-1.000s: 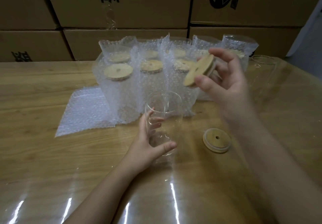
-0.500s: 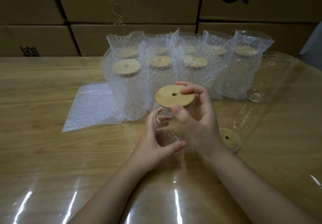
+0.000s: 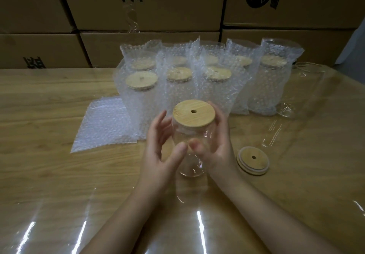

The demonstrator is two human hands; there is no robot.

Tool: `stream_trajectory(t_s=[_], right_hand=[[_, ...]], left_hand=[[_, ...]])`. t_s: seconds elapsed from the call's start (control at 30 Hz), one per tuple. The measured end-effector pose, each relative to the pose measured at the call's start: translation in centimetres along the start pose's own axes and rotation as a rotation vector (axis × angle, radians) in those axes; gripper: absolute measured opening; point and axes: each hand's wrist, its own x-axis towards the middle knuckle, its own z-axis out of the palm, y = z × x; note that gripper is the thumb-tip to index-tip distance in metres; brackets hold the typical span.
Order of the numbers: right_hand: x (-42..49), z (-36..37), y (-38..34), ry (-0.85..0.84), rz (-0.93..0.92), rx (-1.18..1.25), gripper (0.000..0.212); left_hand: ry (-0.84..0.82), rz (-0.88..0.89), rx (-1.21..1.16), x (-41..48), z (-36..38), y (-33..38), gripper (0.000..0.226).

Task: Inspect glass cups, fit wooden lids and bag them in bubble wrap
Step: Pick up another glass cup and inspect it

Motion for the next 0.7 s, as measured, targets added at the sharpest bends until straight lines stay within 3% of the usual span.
stream_trajectory(t_s=[0.13, 0.27, 0.53, 0.7], right_hand=[[-0.7, -0.3, 1.2, -0.095, 0.133, -0.029, 0.088], [-0.1, -0.4, 1.5, -0.061, 0.129, -0.094, 0.08], [-0.3, -0.7, 2.6, -0.092, 0.199, -0.089, 0.084], [-0.4, -0.8, 2.7, -0.094, 0.212, -0.076, 0.083]], left_hand=[[0.013, 0.022, 0.142, 1.5, 1.1, 3.5, 0.069], [0.008, -0.044, 0.365, 3.4, 2.7, 4.8, 0.081], [0.058, -0.062, 0.278, 3.6, 2.6, 4.6, 0.063], [-0.03, -0.059, 0.243, 4.4, 1.9, 4.5, 0.045]])
